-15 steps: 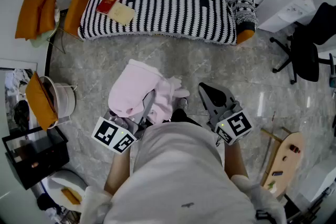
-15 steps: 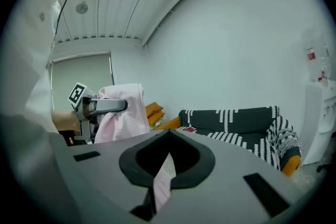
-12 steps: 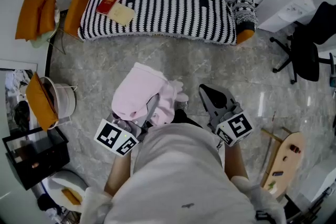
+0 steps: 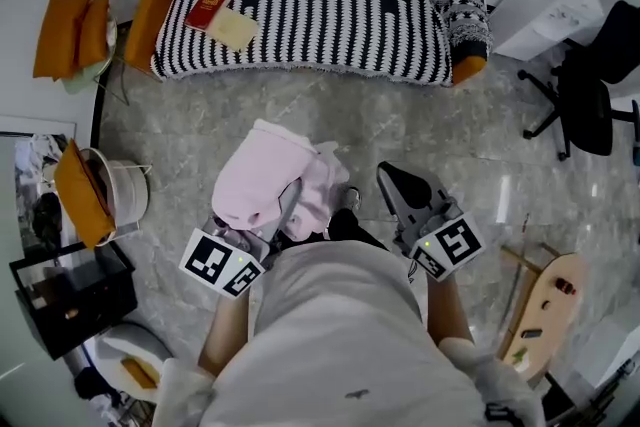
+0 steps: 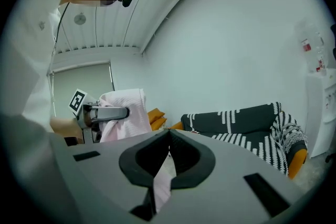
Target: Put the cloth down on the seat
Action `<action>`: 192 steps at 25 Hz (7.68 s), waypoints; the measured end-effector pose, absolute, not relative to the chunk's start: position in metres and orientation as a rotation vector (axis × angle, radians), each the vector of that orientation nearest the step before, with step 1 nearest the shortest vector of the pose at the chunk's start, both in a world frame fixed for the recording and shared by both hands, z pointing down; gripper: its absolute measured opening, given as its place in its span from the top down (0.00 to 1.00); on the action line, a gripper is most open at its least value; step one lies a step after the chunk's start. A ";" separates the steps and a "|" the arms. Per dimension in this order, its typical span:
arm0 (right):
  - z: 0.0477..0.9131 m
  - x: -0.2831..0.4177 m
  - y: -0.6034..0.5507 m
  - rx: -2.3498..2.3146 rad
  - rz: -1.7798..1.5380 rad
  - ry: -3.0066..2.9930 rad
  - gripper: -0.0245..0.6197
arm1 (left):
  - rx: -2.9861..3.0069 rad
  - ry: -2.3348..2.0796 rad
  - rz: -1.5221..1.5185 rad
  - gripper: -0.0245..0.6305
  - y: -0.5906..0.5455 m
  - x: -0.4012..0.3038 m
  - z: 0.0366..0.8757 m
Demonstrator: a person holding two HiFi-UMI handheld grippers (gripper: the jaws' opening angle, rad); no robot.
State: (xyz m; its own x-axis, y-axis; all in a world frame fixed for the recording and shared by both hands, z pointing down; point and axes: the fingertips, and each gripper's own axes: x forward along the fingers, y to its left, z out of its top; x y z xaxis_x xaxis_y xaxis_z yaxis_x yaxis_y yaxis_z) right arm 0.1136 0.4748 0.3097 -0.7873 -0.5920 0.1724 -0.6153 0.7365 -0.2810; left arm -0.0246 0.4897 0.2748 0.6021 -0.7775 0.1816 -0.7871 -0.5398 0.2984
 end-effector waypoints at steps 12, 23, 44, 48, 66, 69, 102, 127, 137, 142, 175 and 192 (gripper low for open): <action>0.324 0.092 0.435 1.011 0.485 -2.782 0.95 | 2.448 -1.258 0.082 0.70 0.446 -0.055 0.292; 0.304 0.062 0.350 1.085 0.451 -2.752 0.95 | 2.517 -1.164 0.053 0.70 0.356 -0.074 0.286; 0.320 0.027 0.277 1.250 0.573 -2.636 0.95 | 2.578 -0.994 0.068 0.70 0.236 -0.103 0.300; 0.326 0.037 0.260 1.213 0.589 -2.646 0.95 | 2.549 -1.017 0.069 0.70 0.227 -0.094 0.305; 0.299 0.095 0.097 1.038 0.486 -2.816 0.95 | 2.559 -1.226 -0.064 0.70 0.113 -0.041 0.233; 0.297 0.107 0.079 1.006 0.488 -2.829 0.95 | 2.562 -1.274 -0.069 0.70 0.089 -0.028 0.224; 0.287 0.091 -0.079 1.173 0.481 -2.760 0.95 | 2.653 -1.192 -0.105 0.70 -0.088 -0.061 0.211; 0.329 0.030 -0.125 1.339 0.624 -2.584 0.95 | 2.630 -0.932 0.125 0.69 -0.172 -0.109 0.327; 0.366 0.011 -0.120 1.213 0.737 -2.554 0.95 | 2.529 -0.952 0.203 0.68 -0.177 -0.113 0.402; 0.380 -0.007 -0.119 1.141 0.791 -2.559 0.95 | 2.426 -0.981 0.176 0.68 -0.183 -0.118 0.437; 0.471 0.006 -0.150 1.103 0.955 -2.441 0.95 | 2.061 -1.036 0.383 0.67 -0.220 -0.112 0.693; 0.496 0.002 -0.150 1.105 1.019 -2.392 0.95 | 1.884 -0.985 0.590 0.66 -0.201 -0.117 0.816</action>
